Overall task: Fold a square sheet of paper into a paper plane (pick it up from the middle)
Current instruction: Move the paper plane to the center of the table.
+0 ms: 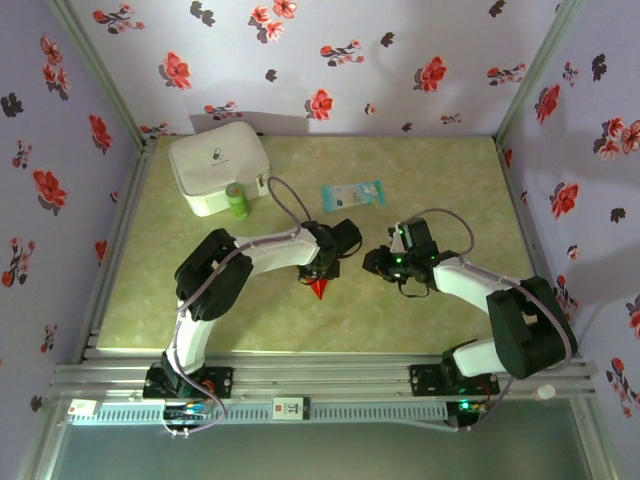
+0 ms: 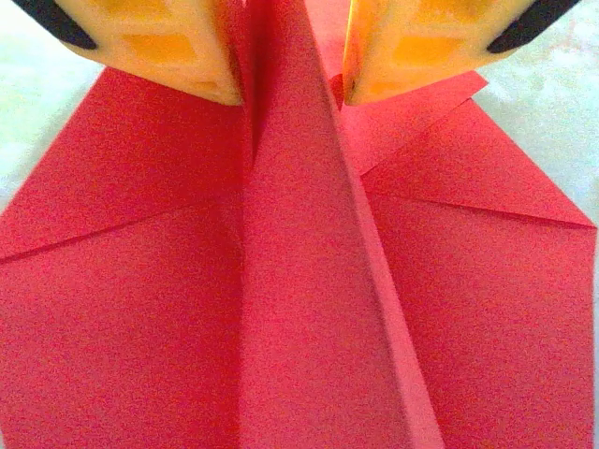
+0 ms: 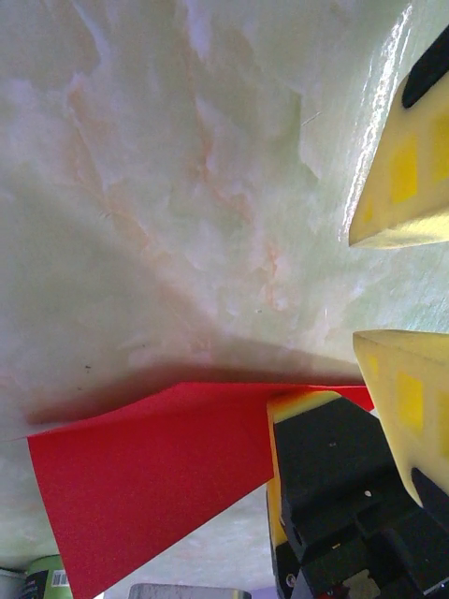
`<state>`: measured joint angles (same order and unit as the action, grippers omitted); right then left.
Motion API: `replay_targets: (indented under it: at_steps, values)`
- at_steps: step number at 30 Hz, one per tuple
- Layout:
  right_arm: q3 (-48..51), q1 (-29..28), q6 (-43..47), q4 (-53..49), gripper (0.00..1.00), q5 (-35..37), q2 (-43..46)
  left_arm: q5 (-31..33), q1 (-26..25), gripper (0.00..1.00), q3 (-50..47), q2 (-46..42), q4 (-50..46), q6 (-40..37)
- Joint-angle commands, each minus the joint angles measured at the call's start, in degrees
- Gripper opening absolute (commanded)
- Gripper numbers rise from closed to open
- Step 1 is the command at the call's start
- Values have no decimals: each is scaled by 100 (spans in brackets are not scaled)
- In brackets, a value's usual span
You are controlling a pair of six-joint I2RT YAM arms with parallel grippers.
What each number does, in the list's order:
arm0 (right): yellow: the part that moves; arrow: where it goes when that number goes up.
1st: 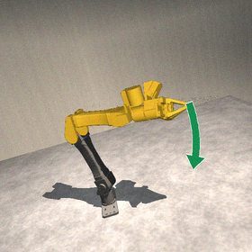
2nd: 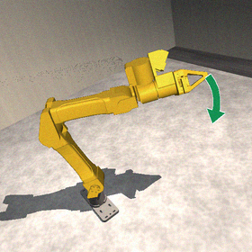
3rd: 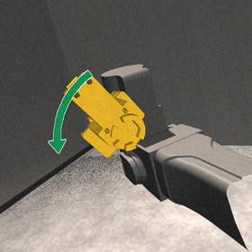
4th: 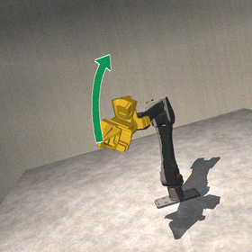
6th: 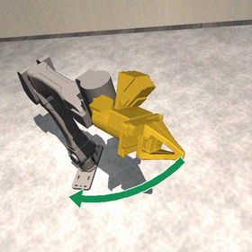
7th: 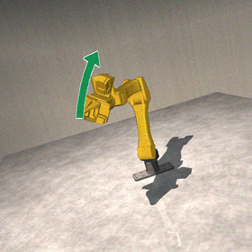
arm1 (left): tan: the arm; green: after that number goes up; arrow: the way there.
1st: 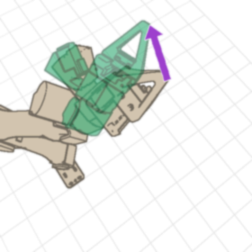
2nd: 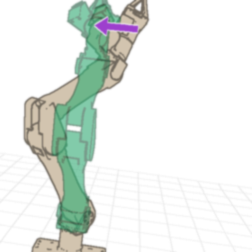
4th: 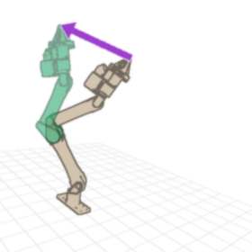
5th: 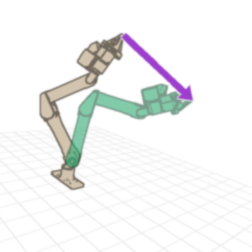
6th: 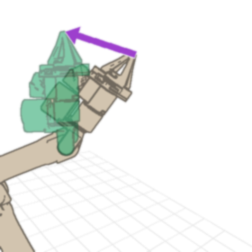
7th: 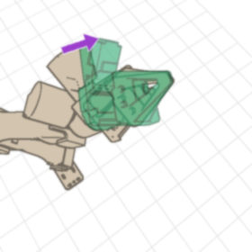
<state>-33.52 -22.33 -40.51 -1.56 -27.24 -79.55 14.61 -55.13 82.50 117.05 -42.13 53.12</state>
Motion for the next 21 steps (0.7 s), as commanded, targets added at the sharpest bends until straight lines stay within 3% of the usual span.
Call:
replay_targets:
  at_steps: [1, 21]
  values:
    - [73, 42, 30, -20, 29, -45, 118, 266, -68, 33, 216, 62, -258, 235]
    - [3, 87, 47, -278, 29, 230, 366, 466, -76, 35, 195, -1056, -188, -270]
